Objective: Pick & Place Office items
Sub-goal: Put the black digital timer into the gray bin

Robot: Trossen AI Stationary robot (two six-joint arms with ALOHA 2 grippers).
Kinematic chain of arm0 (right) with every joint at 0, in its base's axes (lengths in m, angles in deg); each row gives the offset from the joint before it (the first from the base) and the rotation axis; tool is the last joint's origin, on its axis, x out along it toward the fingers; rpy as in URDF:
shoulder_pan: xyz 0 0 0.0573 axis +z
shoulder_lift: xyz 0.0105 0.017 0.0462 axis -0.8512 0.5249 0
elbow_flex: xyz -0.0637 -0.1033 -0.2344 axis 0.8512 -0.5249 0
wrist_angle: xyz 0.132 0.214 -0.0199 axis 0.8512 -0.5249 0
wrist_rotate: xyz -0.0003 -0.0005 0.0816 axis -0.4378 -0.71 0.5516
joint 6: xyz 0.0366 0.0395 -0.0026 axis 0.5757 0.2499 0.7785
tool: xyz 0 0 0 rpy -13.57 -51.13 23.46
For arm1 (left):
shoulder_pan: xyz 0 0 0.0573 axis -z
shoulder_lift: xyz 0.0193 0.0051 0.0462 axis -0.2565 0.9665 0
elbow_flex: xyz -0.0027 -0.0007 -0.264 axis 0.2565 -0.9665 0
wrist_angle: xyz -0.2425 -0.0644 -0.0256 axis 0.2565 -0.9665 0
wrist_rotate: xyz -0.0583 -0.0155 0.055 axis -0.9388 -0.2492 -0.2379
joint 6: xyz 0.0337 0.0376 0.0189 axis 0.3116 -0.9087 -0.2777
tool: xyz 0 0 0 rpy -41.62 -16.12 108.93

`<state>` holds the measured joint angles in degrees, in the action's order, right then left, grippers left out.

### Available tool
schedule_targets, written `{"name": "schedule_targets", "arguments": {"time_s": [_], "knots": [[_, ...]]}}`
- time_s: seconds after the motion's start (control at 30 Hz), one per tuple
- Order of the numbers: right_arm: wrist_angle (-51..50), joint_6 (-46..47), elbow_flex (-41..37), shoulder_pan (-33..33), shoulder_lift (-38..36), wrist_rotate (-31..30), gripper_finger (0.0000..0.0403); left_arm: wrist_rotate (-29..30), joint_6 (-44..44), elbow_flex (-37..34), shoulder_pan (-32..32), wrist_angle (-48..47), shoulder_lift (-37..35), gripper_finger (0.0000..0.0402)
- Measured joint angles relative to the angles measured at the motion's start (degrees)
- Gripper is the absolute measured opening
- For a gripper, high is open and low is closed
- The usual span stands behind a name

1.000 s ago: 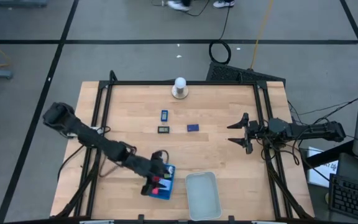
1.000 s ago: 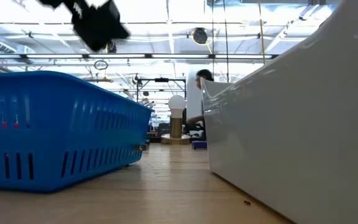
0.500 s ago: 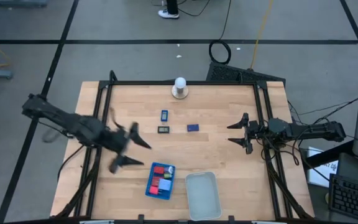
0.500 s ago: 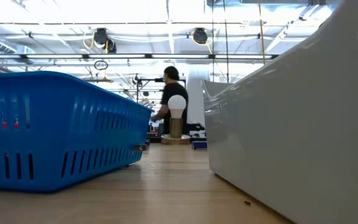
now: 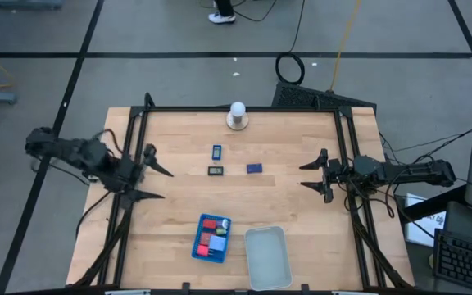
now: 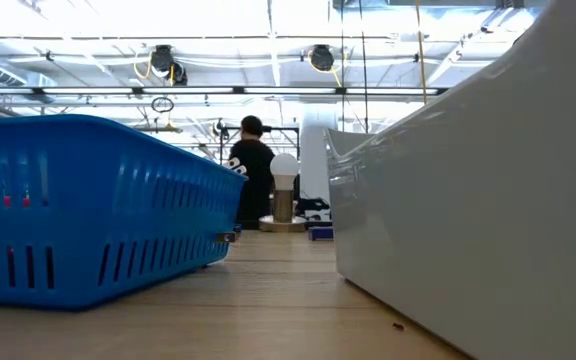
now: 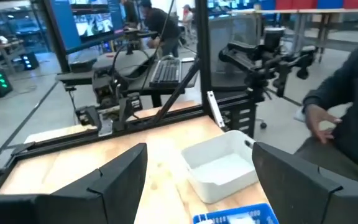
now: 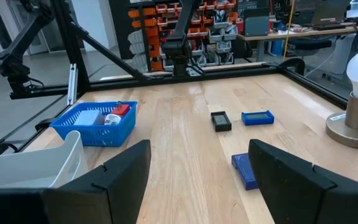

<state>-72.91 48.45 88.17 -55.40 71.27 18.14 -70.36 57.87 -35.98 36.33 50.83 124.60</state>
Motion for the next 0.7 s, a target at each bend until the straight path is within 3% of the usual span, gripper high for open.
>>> {"name": "schedule_targets", "arguments": {"time_s": [0.4,0.7], "knots": [[0.02,-0.01,0.0,0.01,0.0,0.01,0.0263,-4.68,3.12,-28.71,-10.12,27.95,-10.87,0.0294],[0.02,-0.01,0.0,0.0,0.0,0.0,0.0263,-4.26,5.55,-32.36,-14.09,32.37,-14.22,0.0294]]}}
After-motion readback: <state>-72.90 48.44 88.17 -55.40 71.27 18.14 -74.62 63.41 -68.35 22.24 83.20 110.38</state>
